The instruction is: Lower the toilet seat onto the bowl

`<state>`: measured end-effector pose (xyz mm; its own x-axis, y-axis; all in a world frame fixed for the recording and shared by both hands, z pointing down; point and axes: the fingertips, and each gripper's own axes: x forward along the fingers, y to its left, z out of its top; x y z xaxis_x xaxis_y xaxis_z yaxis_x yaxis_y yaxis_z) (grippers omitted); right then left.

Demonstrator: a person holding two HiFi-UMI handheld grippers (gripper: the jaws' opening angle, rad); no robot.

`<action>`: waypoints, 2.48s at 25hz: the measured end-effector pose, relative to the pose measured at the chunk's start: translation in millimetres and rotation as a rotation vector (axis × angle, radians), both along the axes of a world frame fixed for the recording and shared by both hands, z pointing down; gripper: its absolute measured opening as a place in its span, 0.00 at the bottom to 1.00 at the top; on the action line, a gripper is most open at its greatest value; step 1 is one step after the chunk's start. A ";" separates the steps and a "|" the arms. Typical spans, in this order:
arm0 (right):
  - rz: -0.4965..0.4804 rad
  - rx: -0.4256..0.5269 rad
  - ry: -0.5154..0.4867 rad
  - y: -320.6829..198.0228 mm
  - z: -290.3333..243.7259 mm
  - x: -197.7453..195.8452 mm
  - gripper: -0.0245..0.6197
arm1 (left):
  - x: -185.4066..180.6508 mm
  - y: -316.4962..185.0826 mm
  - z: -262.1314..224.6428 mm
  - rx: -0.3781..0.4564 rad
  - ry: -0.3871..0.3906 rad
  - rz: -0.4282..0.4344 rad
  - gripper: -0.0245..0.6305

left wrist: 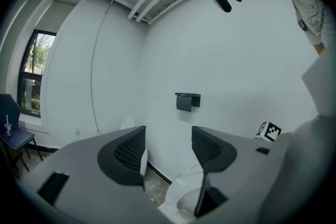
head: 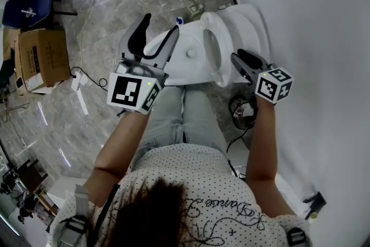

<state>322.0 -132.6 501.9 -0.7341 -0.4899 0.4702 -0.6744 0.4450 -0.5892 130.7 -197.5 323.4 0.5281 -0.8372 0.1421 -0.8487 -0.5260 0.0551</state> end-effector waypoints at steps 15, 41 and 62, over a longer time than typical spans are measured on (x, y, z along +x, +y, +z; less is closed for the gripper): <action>-0.010 0.001 -0.013 13.0 0.0 -49.2 0.28 | -40.2 -3.3 11.9 -0.019 0.020 -0.006 0.43; 0.011 0.021 0.058 48.7 28.1 -198.5 0.23 | -188.8 -0.3 50.7 -0.082 0.010 0.002 0.43; -0.054 -0.026 0.064 72.2 94.0 -302.1 0.25 | -266.6 21.1 101.4 -0.118 -0.011 -0.044 0.43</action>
<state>19.9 -60.4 595.9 -0.7270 -0.4374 0.5292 -0.6866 0.4665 -0.5576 -135.8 -176.4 424.8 0.4887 -0.8369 0.2465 -0.8719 -0.4783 0.1047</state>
